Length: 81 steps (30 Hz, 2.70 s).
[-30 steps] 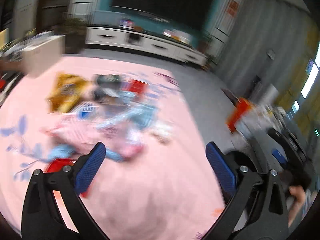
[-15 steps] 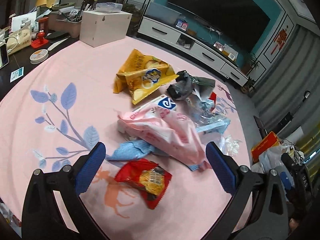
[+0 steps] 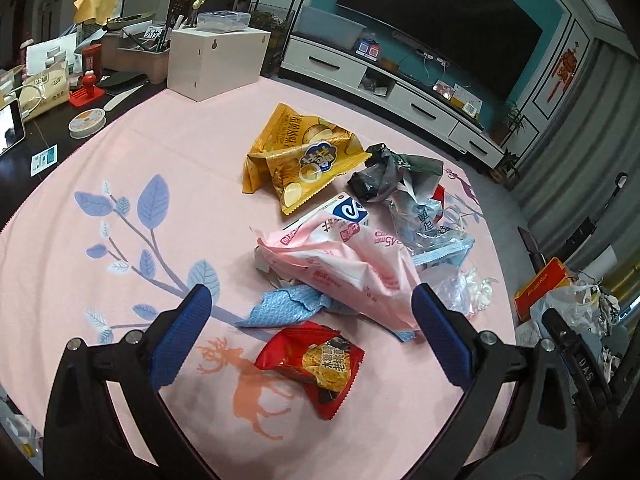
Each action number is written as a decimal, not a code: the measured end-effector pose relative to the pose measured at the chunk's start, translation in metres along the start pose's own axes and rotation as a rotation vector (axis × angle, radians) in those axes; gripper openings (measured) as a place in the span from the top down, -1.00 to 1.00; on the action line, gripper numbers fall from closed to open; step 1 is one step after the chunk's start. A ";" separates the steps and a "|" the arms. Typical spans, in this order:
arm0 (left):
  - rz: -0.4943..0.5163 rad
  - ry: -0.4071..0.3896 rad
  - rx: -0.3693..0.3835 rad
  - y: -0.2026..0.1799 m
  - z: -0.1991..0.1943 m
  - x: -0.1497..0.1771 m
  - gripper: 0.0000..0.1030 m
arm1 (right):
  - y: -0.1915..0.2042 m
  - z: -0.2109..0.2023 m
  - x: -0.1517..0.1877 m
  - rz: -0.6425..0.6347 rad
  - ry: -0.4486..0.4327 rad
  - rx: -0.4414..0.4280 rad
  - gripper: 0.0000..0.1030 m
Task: Collect trash
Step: 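Lower the left tool onto the red chip bag and close on it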
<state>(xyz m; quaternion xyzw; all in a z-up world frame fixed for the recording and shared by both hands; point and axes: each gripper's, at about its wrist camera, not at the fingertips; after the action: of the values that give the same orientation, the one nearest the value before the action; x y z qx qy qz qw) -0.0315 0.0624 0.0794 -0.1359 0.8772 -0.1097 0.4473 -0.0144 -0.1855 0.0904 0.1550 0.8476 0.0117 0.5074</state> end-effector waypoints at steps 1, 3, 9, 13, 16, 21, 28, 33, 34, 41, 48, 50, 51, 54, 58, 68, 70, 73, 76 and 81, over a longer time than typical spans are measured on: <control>-0.003 0.002 0.001 0.001 0.000 0.000 -0.94 | 0.002 0.000 0.001 -0.010 -0.001 -0.004 -0.93; -0.002 0.000 -0.002 0.002 0.000 0.000 -0.94 | 0.006 0.000 0.001 -0.028 -0.005 -0.005 -0.93; -0.006 -0.006 0.005 0.003 -0.002 0.000 -0.93 | 0.012 0.000 0.005 -0.051 0.001 -0.011 -0.93; -0.009 0.004 0.011 0.004 0.000 0.001 -0.93 | 0.013 0.002 0.006 -0.058 0.005 -0.005 -0.93; -0.011 0.013 0.020 0.003 0.001 0.002 -0.94 | 0.013 0.002 0.006 -0.057 0.005 -0.005 -0.93; -0.003 0.015 0.018 0.000 0.002 0.003 -0.93 | 0.013 0.004 0.007 -0.062 0.014 0.001 -0.93; 0.012 0.031 0.014 -0.002 0.005 0.005 -0.93 | 0.012 0.004 0.008 -0.066 0.021 0.009 -0.93; 0.018 0.034 0.012 -0.003 0.005 0.006 -0.93 | 0.012 0.005 0.008 -0.070 0.027 0.011 -0.93; 0.018 0.036 0.012 -0.004 0.005 0.006 -0.94 | 0.012 0.005 0.008 -0.071 0.028 0.011 -0.93; 0.021 0.038 0.012 -0.005 0.006 0.006 -0.93 | 0.011 0.003 0.007 -0.064 0.022 0.012 -0.93; 0.030 0.045 0.012 -0.006 0.008 0.009 -0.94 | 0.011 0.005 0.008 -0.063 0.028 0.015 -0.93; 0.031 0.049 0.009 -0.007 0.008 0.009 -0.94 | 0.011 0.006 0.008 -0.069 0.032 0.018 -0.93; 0.032 0.051 0.009 -0.007 0.009 0.009 -0.94 | 0.012 0.006 0.009 -0.069 0.032 0.018 -0.93; 0.036 0.051 0.010 -0.007 0.009 0.009 -0.94 | 0.012 0.006 0.009 -0.070 0.033 0.017 -0.93; 0.036 0.055 0.008 -0.006 0.009 0.009 -0.94 | 0.013 0.007 0.010 -0.073 0.038 0.019 -0.93; 0.051 0.061 0.004 -0.007 0.010 0.010 -0.94 | 0.013 0.007 0.011 -0.078 0.042 0.021 -0.93; 0.055 0.062 0.001 -0.008 0.010 0.010 -0.94 | 0.013 0.008 0.011 -0.078 0.044 0.022 -0.93; 0.057 0.062 0.001 -0.008 0.011 0.010 -0.94 | 0.013 0.008 0.011 -0.078 0.047 0.023 -0.93; 0.057 0.066 -0.001 -0.008 0.011 0.011 -0.94 | 0.013 0.008 0.011 -0.080 0.046 0.025 -0.93; 0.054 0.074 -0.006 -0.007 0.012 0.011 -0.93 | 0.013 0.008 0.011 -0.081 0.048 0.026 -0.93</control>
<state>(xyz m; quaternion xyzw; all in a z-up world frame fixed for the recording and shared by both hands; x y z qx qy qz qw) -0.0267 0.0514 0.0661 -0.1096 0.8967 -0.1000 0.4171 -0.0092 -0.1714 0.0791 0.1268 0.8652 -0.0160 0.4849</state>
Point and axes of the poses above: each gripper's, at about its wrist camera, not at the fingertips, and z roughly the way its jaws point, y to its left, x to its underside, and after that the axes turned 12 degrees about -y, right-handed
